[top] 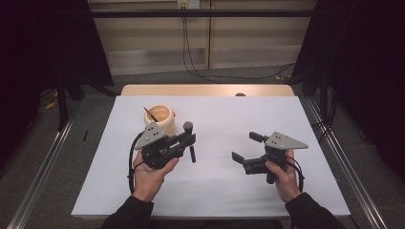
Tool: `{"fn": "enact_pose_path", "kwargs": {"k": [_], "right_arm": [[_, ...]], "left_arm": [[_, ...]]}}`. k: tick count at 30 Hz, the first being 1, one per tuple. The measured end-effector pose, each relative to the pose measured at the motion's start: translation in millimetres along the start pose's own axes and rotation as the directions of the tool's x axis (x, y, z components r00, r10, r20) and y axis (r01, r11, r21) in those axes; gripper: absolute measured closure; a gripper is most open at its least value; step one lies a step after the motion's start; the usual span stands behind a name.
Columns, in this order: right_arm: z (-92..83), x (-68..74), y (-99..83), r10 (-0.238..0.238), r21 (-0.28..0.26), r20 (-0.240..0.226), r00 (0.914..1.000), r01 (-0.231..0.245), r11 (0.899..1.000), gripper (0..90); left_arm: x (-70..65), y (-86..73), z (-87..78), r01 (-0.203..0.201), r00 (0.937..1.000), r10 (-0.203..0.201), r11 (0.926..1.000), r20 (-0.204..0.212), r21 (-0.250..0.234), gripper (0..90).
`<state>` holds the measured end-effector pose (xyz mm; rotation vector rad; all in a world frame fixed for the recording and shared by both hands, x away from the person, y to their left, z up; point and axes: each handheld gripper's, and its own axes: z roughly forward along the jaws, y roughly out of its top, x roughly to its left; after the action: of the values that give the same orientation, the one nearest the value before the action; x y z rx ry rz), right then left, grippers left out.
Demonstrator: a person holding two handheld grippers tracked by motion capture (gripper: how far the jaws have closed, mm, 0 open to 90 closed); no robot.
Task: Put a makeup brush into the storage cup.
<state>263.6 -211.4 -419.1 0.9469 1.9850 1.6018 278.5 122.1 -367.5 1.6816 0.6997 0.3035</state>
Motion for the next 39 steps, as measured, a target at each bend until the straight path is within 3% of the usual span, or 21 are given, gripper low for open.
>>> {"fn": "enact_pose_path", "kwargs": {"k": [1,2,3,5,12,18,20,21,23,39], "right_arm": [[-1.0,-0.8,-0.8,-0.002,-0.002,0.005,1.0000,0.002,1.000,1.6],[-2.9,-1.2,-1.1,0.002,-0.003,0.013,0.9999,-0.002,1.000,1.6],[-3.9,-1.4,-1.3,0.004,-0.002,0.011,0.9999,-0.004,1.000,1.6],[-7.0,-2.0,-2.2,0.001,-0.017,0.016,0.9999,-0.001,1.000,1.2],[-14.6,-2.1,-6.7,0.002,-0.031,0.051,0.9987,0.000,1.000,0.0],[-26.0,-4.7,-10.5,0.009,-0.060,0.083,0.9966,-0.004,0.998,0.0],[-29.2,-5.8,-11.5,0.006,-0.059,0.089,0.9960,-0.001,0.998,0.0],[-30.4,-6.2,-11.8,0.007,-0.062,0.094,0.9955,-0.001,0.998,0.0],[-33.3,-6.6,-13.8,0.012,-0.060,0.094,0.9955,-0.006,0.998,0.0],[-48.9,-12.3,-26.8,0.025,-0.059,0.129,0.9913,-0.017,0.998,0.0]], "left_arm": [[1.2,0.0,-0.2,0.001,0.9999,-0.001,1.0000,0.015,-0.009,77.5],[1.4,0.7,-1.5,-0.003,1.0000,0.003,1.0000,-0.002,0.001,77.5],[1.1,1.2,-1.8,0.011,0.9999,-0.011,0.9999,0.000,-0.008,77.5],[3.6,2.8,-3.9,-0.001,1.0000,0.001,0.9999,0.009,-0.015,77.5],[8.0,7.1,-10.5,-0.001,0.9998,0.001,0.9999,-0.019,-0.013,77.5],[12.0,12.5,-14.2,0.006,0.9999,-0.007,0.9996,-0.012,-0.029,77.5],[13.6,15.1,-15.8,0.000,0.9999,0.000,0.9995,-0.013,-0.032,77.5],[14.0,16.8,-17.1,-0.009,0.9994,0.008,0.9997,-0.034,-0.022,77.5],[15.6,18.5,-16.8,-0.006,0.9998,0.006,0.9994,-0.020,-0.034,77.5],[29.9,33.1,-24.9,-0.016,0.9982,0.014,0.9992,-0.058,-0.036,77.5]]}}
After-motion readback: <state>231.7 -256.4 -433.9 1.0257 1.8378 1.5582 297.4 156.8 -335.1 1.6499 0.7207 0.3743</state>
